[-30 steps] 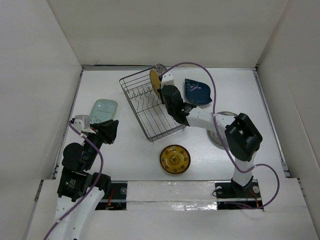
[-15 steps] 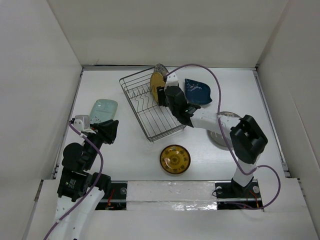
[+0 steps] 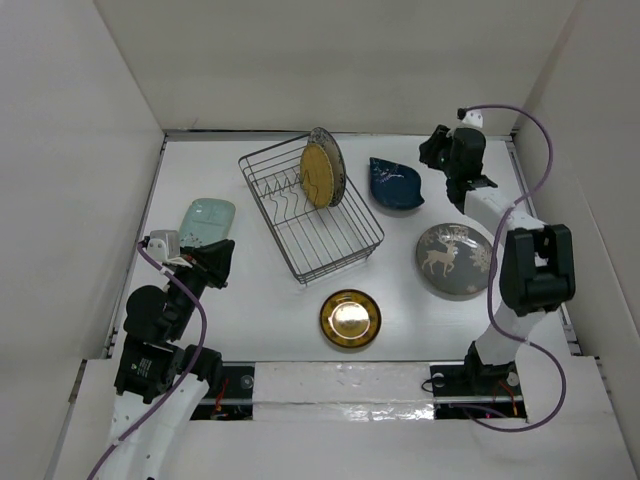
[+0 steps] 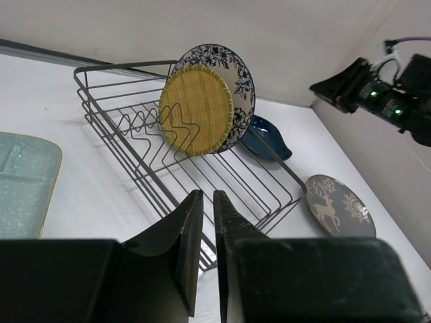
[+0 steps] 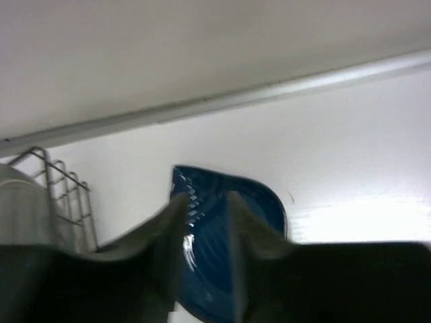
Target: Load the plates into the dish rack
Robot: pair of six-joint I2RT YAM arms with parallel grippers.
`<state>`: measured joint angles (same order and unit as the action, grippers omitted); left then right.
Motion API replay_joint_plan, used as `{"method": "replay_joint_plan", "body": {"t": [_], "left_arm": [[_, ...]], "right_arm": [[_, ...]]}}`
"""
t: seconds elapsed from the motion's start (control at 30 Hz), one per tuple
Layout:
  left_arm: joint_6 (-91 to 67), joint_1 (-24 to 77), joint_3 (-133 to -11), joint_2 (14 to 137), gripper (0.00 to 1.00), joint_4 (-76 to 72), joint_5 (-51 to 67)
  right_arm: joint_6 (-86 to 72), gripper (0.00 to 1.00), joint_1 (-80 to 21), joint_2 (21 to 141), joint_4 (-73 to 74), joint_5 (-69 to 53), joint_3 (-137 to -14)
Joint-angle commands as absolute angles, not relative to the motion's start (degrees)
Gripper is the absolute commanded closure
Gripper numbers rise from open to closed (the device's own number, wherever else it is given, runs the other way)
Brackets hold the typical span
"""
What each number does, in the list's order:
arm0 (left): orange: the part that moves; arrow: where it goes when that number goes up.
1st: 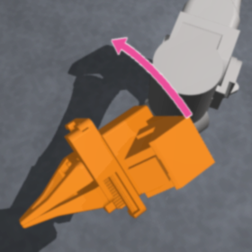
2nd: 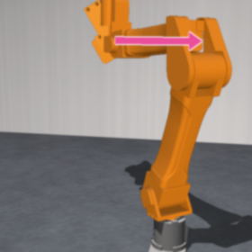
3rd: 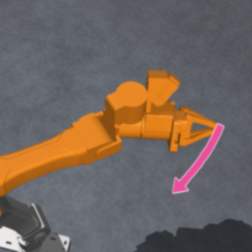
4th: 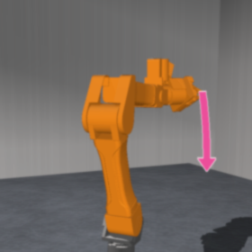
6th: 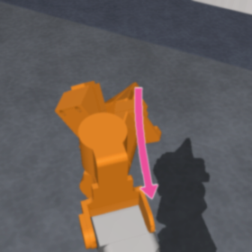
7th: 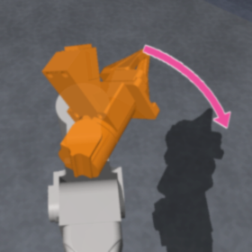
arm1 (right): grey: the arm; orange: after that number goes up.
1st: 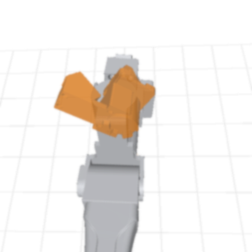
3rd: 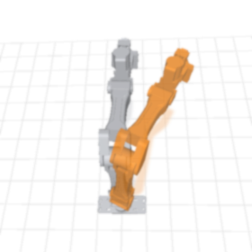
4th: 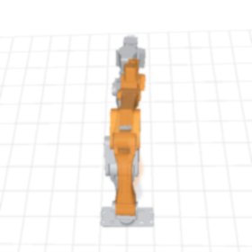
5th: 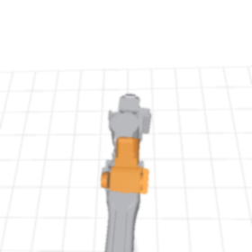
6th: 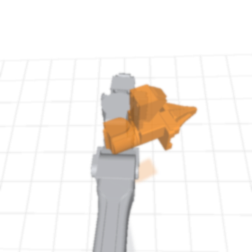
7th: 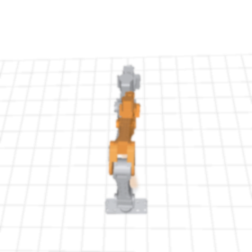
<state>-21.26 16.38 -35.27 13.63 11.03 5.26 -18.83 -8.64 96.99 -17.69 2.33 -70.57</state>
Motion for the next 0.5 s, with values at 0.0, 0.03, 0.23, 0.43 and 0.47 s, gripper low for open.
{"method": "replay_joint_plan", "body": {"t": [0.0,0.03,0.23,0.43,0.47], "left_arm": [[-21.18,16.17,-35.68,13.1,0.91,8.96,5.8],[-21.18,16.17,-35.68,13.01,0.94,8.88,5.71],[-21.09,16.17,-35.77,13.09,0.94,8.79,6.15],[-21.09,16.17,-35.77,13.01,0.92,8.88,5.89],[-21.09,16.17,-35.77,13.01,0.92,8.96,5.8]], "right_arm": [[-21.18,0.58,-5.73,103.34,-11.54,-6.32,-75.22],[-21.18,0.41,-4.84,106.4,-10.82,-7.02,-76.19],[-24.43,0.3,0.08,117.4,-6.33,-17.13,-82.79],[-26.36,0.38,1.23,121.98,-5.1,-22.49,-85.15],[-27.24,0.41,1.23,122.78,-5.1,-24.07,-85.43]]}}
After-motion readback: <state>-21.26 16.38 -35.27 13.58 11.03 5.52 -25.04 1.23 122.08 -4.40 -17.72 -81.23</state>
